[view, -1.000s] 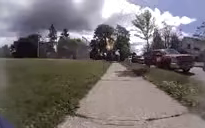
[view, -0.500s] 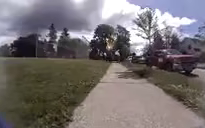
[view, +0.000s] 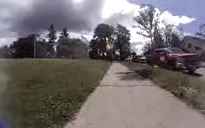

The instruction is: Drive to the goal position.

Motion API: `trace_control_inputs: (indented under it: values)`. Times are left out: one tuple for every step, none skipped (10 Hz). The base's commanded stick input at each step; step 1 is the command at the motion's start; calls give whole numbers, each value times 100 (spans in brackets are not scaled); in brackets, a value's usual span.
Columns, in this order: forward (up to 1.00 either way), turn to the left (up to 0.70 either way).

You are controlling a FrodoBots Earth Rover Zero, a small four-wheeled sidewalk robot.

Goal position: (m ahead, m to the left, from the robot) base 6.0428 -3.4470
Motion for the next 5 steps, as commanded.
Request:
trace_control_inputs:
  values:
    - [70,-5]
    - [70,-10]
    - [70,-15]
    - [70,-19]
    - [70,-24]
